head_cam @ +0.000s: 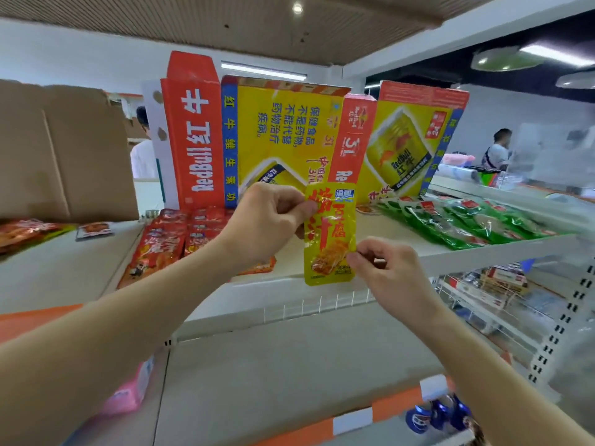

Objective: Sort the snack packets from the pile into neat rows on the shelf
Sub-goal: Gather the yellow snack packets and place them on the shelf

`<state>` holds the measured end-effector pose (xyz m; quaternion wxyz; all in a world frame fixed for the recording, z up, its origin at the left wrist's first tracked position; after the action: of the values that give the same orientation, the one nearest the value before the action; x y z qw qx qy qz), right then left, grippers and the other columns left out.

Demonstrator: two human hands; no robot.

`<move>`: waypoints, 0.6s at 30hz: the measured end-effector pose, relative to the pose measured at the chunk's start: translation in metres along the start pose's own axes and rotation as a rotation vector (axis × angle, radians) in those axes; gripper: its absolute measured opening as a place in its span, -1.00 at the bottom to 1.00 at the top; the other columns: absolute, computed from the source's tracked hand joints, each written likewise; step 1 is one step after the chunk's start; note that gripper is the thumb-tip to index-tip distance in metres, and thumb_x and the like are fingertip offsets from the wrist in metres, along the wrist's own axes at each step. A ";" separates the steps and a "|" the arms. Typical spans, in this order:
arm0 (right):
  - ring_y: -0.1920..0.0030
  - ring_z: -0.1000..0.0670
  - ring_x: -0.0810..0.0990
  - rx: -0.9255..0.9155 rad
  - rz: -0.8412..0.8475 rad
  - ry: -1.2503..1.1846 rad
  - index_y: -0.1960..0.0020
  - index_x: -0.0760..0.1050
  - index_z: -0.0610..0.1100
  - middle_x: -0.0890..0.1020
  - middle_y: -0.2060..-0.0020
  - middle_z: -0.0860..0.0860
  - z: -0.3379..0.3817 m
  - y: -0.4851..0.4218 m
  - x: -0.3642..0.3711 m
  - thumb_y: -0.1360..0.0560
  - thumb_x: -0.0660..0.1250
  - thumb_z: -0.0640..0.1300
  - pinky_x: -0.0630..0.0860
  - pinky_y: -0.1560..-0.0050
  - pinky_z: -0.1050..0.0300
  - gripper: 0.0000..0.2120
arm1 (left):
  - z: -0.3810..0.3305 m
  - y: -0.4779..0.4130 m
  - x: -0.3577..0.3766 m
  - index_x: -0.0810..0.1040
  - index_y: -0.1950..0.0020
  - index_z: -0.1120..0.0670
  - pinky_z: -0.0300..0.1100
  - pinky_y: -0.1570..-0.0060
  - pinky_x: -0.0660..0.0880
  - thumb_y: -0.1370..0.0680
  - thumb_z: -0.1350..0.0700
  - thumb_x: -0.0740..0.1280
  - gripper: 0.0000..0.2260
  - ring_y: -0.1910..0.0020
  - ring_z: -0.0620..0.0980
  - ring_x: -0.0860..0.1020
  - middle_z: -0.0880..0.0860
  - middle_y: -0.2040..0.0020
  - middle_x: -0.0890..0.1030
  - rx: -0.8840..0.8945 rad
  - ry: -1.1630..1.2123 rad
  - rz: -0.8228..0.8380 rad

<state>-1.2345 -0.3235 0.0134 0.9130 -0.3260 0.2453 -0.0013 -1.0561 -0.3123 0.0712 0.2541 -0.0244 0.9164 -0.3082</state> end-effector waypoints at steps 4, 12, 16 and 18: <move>0.39 0.09 0.32 -0.060 0.002 0.125 0.37 0.44 -0.23 0.40 0.47 -0.03 0.015 -0.038 -0.001 -0.48 0.42 -0.20 0.29 0.30 0.09 -0.71 | 0.006 -0.024 -0.020 0.72 0.10 0.16 0.05 0.21 0.61 -0.57 0.11 0.39 -0.83 0.27 0.18 0.64 0.12 0.26 0.70 0.010 0.072 -0.072; 0.38 0.07 0.29 -0.162 -0.011 0.152 0.34 0.46 -0.26 0.40 0.44 -0.16 0.025 -0.071 0.015 -0.51 0.41 -0.15 0.25 0.31 0.13 -0.69 | 0.022 -0.049 -0.044 0.71 0.13 0.10 -0.34 0.45 0.41 -0.57 0.05 0.40 -0.83 0.52 -0.23 0.46 -0.11 0.45 0.62 0.063 0.070 -0.182; 0.40 0.11 0.30 -0.157 -0.019 0.116 0.35 0.50 -0.19 0.39 0.47 0.01 0.025 -0.085 0.018 -0.50 0.42 -0.17 0.25 0.33 0.25 -0.72 | 0.032 -0.055 -0.050 0.71 0.10 0.19 -0.14 0.45 0.43 -0.58 0.03 0.39 -0.76 0.45 -0.09 0.46 -0.01 0.37 0.66 0.060 0.077 -0.215; 0.41 0.14 0.30 -0.169 -0.023 0.104 0.35 0.51 -0.18 0.40 0.47 0.05 0.028 -0.096 0.020 -0.51 0.41 -0.18 0.26 0.33 0.30 -0.74 | 0.033 -0.063 -0.055 0.68 0.09 0.25 0.01 0.36 0.48 -0.59 0.06 0.37 -0.74 0.36 0.03 0.48 0.19 0.26 0.67 0.070 0.086 -0.225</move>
<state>-1.1890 -0.3864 0.0802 0.8682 -0.4041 0.2879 -0.0081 -0.9993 -0.3707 0.1099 0.1791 -0.1051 0.9067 -0.3672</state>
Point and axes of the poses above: each hand's wrist, its own y-axis away from the middle knuckle, its own x-axis out of the palm, z = x × y, the point moved 8 cm from there along -y, towards the middle knuckle
